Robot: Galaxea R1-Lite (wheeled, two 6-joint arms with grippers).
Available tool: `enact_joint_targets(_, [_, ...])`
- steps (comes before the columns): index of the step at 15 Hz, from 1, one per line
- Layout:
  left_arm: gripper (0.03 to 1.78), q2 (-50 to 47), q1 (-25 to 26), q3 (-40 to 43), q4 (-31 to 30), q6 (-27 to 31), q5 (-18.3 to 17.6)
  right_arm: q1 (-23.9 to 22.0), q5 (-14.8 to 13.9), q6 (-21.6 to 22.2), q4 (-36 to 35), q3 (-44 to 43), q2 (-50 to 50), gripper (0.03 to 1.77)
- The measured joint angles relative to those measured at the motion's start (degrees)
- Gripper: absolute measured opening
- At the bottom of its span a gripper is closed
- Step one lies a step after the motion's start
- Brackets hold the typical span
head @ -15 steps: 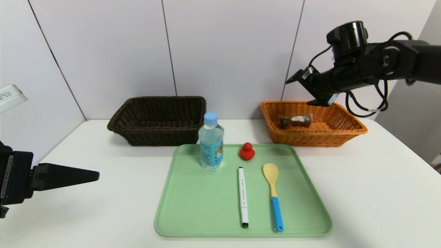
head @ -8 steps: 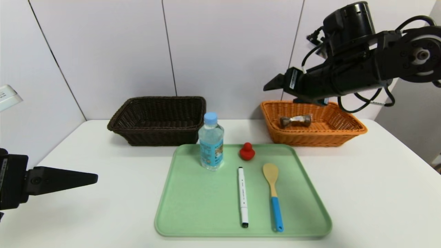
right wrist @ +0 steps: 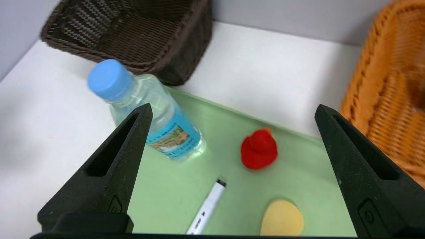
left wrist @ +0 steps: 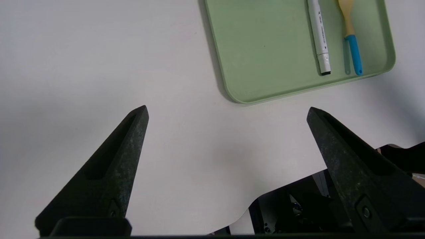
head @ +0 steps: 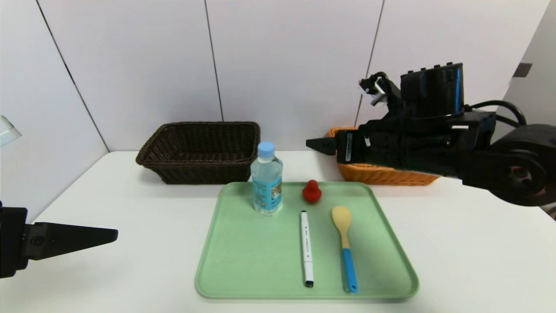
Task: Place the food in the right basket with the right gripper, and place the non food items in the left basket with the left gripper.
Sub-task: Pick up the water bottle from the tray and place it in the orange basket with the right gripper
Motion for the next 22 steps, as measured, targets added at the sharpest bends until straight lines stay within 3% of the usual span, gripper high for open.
enact_joint_targets(2, [1.69, -0.1, 0.0, 0.1, 0.0, 0.0, 0.0, 1.4, 0.7, -2.6, -6.3, 4.3, -0.9, 1.69])
enact_joint_targets(7, [1.69, -0.1, 0.0, 0.4, 0.0, 0.1, -0.1, 3.4, 4.1, -4.5, -7.1, 12.0, -4.5, 1.69])
enact_joint_targets(9, [1.69, -0.1, 0.0, 0.4, 0.0, 0.1, -0.1, 4.0, 6.7, -4.5, -9.1, 15.4, -5.7, 1.69])
enact_joint_targets(13, [1.69, -0.1, -0.1, 0.7, 0.0, 0.1, 0.0, 4.3, 11.4, -4.7, -21.9, 21.7, -4.8, 1.7])
enact_joint_targets(18, [1.69, -0.2, -0.1, 0.6, 0.0, 0.2, 0.0, 4.6, 12.3, -8.0, -41.5, 27.5, 2.1, 1.7])
enact_joint_targets(22, [1.69, -0.1, -0.3, 0.6, 0.0, 0.2, -0.1, 5.0, 12.1, -8.5, -43.9, 27.3, 5.6, 1.7])
